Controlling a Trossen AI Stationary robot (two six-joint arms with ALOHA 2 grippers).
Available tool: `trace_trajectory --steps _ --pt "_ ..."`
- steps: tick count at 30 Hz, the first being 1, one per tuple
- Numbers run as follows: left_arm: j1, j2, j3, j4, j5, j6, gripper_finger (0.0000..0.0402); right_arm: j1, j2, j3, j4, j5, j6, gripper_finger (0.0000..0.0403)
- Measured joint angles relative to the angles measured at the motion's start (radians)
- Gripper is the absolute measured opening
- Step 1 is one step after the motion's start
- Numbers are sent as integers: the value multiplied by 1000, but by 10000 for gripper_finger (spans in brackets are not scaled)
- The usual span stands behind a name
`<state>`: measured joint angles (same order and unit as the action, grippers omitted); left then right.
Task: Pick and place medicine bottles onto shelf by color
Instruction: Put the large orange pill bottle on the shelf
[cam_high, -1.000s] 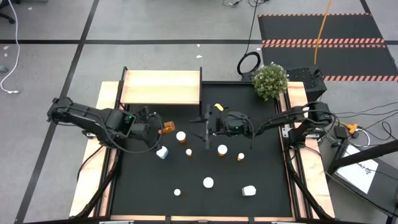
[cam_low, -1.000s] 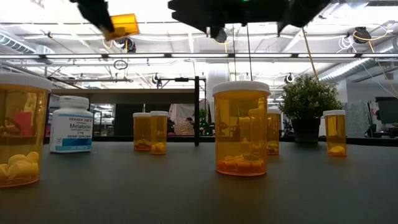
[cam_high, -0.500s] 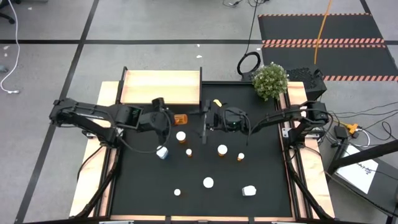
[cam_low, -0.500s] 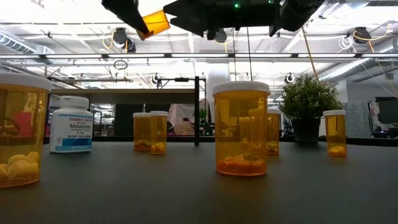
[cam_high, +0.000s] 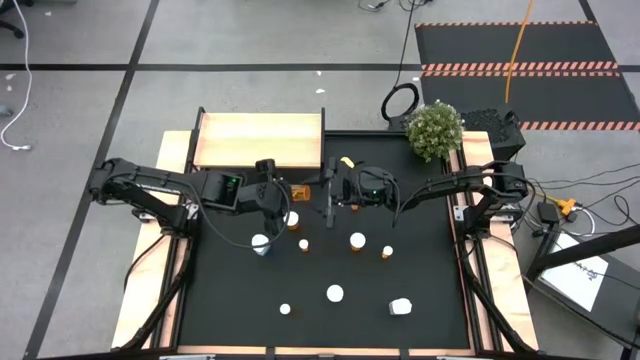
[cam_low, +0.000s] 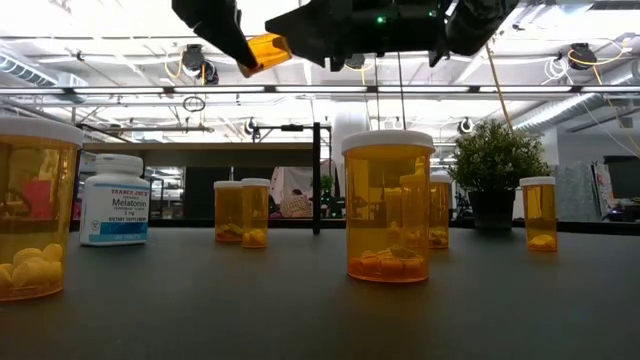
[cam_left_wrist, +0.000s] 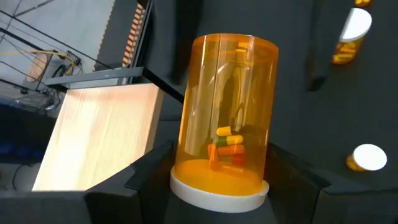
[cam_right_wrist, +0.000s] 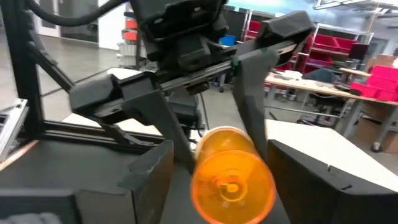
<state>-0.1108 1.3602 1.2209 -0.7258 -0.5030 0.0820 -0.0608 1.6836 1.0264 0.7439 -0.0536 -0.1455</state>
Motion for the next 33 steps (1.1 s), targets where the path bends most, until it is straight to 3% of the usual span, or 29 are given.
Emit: trace_trajectory --steps 10,19,33 --pt "-1 0 0 30 0 21 213 0 -1 0 1 2 -14 167" --pt "-14 0 0 39 -5 -9 242 -6 -1 -1 -18 -2 -18 188" --pt "-55 -5 0 71 1 -65 321 -6 -1 -1 -30 -2 -32 173"
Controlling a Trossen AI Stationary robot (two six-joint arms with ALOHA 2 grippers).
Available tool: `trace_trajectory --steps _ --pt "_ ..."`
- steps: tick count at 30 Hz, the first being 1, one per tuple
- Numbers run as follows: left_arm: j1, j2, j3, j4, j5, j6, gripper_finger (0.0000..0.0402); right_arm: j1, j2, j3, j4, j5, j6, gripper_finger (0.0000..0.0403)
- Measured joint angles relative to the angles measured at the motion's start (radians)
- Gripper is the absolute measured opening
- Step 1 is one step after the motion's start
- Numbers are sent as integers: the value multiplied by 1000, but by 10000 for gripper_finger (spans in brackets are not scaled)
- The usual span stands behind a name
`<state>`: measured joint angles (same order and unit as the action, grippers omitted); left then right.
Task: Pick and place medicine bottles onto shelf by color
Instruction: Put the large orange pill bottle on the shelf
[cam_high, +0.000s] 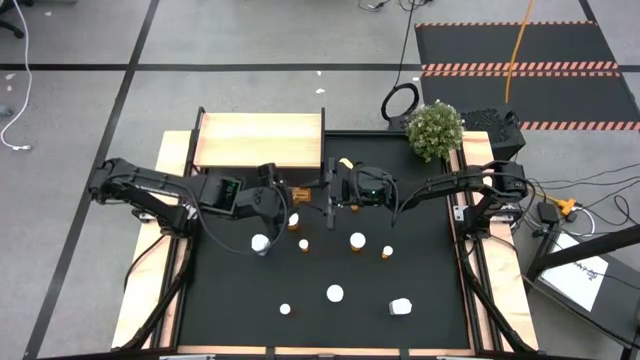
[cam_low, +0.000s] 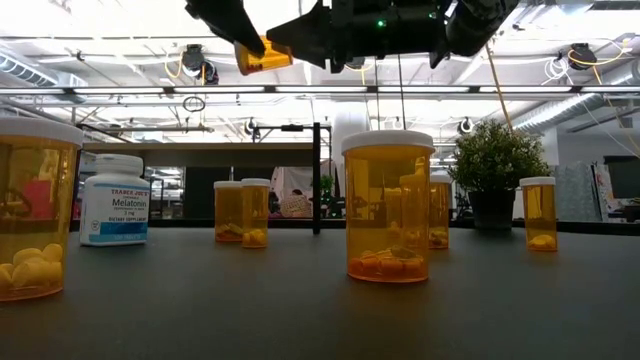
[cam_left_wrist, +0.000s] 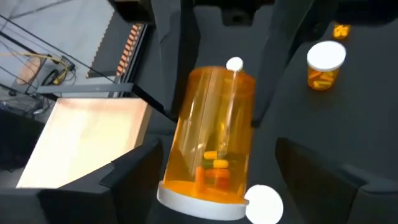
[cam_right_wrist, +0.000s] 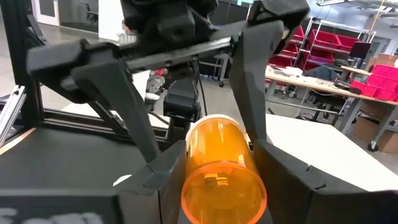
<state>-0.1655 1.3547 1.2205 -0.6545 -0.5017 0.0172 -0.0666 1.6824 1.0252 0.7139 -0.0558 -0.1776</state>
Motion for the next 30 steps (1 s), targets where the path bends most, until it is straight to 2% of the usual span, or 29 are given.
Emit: trace_trajectory --steps 6,14,21,26,30 --pt "-41 -21 0 21 -77 9 345 0 -4 0 -13 1 -19 170" --pt "-65 -98 0 -41 -128 -45 347 -2 -14 0 -37 1 -26 170" --pt "-65 -139 -20 -107 -175 -104 347 -26 -104 -1 -177 2 -26 170" --pt "-50 -173 -107 -32 -180 -82 347 -50 -199 -22 -277 1 -19 170" --pt "-30 -202 -181 114 -181 -25 347 -78 -281 -100 -243 1 0 169"
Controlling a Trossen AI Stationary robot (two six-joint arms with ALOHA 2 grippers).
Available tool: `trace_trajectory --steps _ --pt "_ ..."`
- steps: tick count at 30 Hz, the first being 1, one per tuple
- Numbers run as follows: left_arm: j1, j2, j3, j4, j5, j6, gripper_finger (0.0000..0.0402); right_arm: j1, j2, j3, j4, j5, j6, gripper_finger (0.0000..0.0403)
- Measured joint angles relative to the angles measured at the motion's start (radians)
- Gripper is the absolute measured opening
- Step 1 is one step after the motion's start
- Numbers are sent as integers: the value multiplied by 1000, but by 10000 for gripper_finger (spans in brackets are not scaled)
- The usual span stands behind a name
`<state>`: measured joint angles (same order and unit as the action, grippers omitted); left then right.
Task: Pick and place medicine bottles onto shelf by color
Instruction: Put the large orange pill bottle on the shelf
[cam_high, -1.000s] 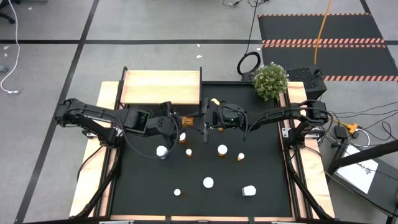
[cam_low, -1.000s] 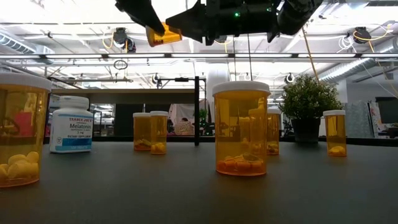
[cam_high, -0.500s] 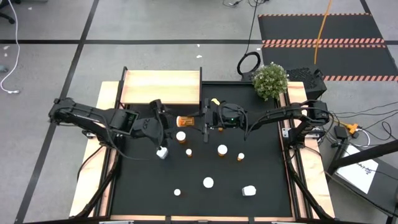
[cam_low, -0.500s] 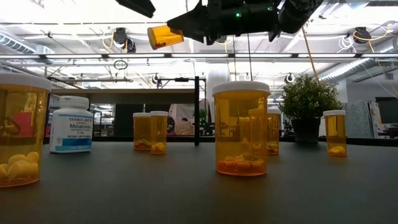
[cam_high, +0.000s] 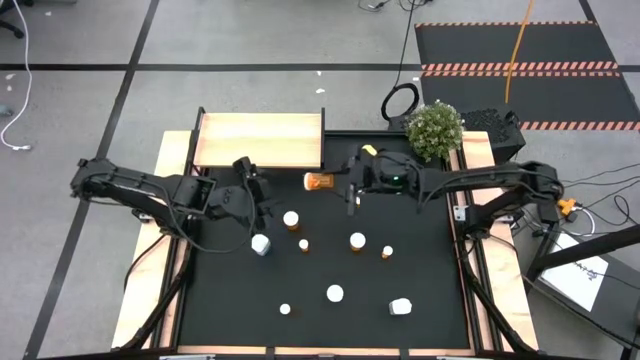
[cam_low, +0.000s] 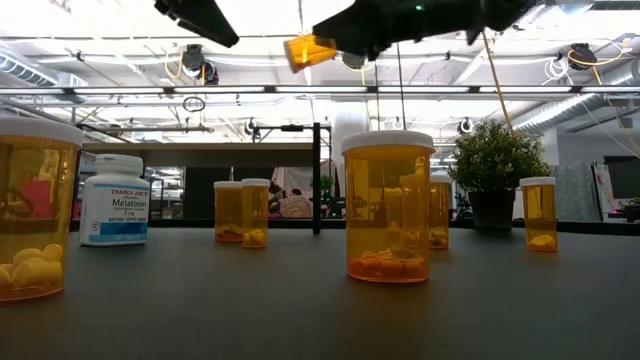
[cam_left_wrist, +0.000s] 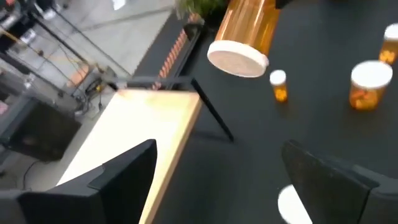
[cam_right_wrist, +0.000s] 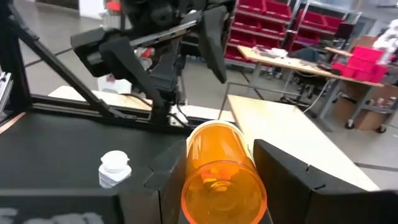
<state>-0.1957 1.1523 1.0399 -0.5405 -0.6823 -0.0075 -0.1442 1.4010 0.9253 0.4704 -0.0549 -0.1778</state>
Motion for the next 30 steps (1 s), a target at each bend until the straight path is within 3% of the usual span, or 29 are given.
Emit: trace_trajectory --steps 10,18,30 --pt "72 -3 -149 542 218 227 347 -40 -74 -197 421 -133 165 169" --pt "136 0 -228 784 503 220 347 -38 -75 -205 500 -246 153 169" --pt "141 34 -236 870 509 189 347 -37 -46 -205 541 -254 146 169"
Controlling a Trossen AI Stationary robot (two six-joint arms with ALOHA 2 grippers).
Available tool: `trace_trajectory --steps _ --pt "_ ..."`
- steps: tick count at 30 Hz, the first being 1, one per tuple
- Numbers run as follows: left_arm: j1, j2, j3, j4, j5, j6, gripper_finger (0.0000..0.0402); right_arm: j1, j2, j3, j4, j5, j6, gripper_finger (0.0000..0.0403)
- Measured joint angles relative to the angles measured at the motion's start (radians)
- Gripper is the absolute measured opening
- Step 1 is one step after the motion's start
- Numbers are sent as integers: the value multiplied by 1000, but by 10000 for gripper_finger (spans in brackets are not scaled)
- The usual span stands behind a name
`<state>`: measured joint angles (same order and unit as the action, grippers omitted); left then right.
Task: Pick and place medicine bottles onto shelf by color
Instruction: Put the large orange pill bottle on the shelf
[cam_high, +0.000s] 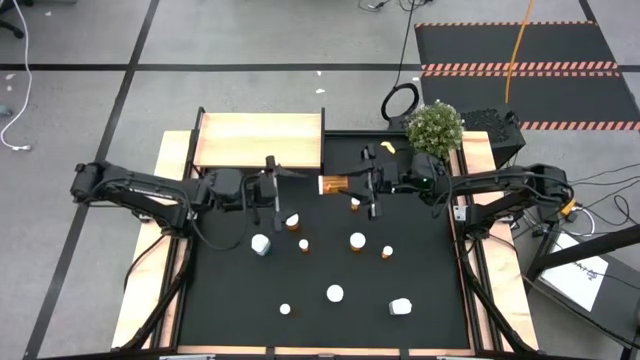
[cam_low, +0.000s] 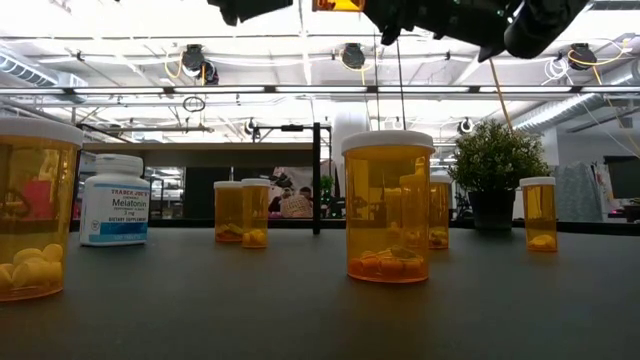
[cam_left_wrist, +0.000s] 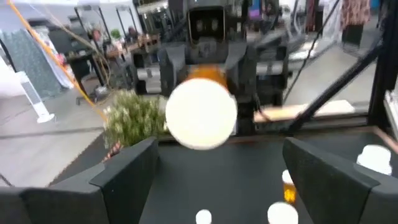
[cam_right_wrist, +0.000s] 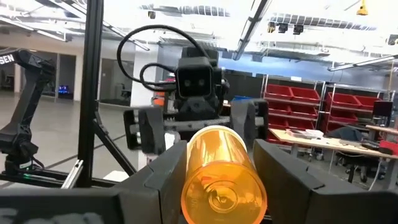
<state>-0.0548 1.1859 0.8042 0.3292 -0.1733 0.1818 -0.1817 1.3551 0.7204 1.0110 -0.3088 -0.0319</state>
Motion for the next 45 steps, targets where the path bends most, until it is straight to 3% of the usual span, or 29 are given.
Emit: trace_trajectory --steps 7,17,31,36,45 --pt "1 98 0 155 -1 12 347 7 65 0 125 -11 27 169" --pt "5 134 2 312 17 5 347 29 106 0 242 -12 65 169" --pt "31 137 2 265 29 -14 347 33 106 0 257 -11 73 169" --pt "41 139 2 303 116 -48 346 33 106 1 258 -11 73 169" --pt "47 211 9 377 121 -53 346 33 106 2 272 -11 73 169"
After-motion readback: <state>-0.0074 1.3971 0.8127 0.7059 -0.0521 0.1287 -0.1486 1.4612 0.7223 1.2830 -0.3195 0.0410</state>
